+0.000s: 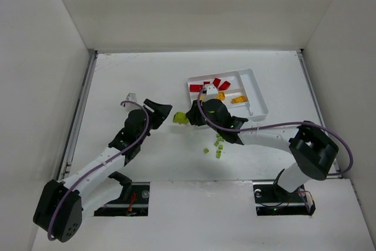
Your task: Sort the legos into containers by color
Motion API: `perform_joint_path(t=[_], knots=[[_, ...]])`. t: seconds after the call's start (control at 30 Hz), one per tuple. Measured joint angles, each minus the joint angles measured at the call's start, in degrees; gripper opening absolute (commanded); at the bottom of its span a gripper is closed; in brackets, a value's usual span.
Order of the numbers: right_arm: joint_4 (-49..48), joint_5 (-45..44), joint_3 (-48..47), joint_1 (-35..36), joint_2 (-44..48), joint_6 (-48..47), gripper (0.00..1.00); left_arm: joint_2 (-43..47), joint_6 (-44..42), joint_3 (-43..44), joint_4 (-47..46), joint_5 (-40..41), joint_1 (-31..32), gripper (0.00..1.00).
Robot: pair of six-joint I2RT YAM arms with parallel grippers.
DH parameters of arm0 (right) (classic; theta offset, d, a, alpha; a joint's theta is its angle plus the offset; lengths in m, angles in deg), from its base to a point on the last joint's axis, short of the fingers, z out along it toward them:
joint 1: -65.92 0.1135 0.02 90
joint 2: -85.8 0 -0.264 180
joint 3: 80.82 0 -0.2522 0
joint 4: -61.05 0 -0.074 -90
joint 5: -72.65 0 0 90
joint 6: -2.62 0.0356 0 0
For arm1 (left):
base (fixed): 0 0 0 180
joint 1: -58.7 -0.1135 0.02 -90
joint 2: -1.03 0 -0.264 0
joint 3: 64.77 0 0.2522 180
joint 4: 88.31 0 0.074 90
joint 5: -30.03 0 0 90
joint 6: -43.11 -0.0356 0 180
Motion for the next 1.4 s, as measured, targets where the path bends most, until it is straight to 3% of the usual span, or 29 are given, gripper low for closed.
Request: perform_joint_path(t=[0.03, 0.13, 0.23, 0.47, 0.63, 1.03, 1.4], knots=[[-0.07, -0.17, 0.39, 0.00, 0.00, -0.33, 0.35, 0.07, 0.92, 0.92, 1.99, -1.40, -0.48, 0.69], [-0.39, -1.38, 0.72, 0.02, 0.00, -2.05, 0.35, 0.15, 4.96, 2.10, 7.69, -6.64, -3.23, 0.87], [-1.97, -3.54, 0.72, 0.46, 0.00, -4.55, 0.35, -0.22, 8.76, 2.12, 12.24, -13.40, -7.13, 0.93], [-6.64, -9.53, 1.25, 4.63, 0.00, -12.68, 0.35, -6.19, 17.84, 1.84, 11.26, -26.45, -10.71, 0.93], [-12.92, -14.56, 3.72, 9.07, -0.15, -20.15, 0.35, -9.22, 23.02, 1.36, 9.07, -30.58, -10.05, 0.93], [-23.89, -22.53, 4.46, 15.65, -1.88, -31.74, 0.36, -9.66, 30.25, -0.63, 3.30, -31.93, -9.92, 0.88], [-28.89, -26.97, 4.46, 19.39, -6.51, -39.87, 0.36, -10.05, 33.83, -2.40, -0.74, -31.87, -10.78, 0.75]])
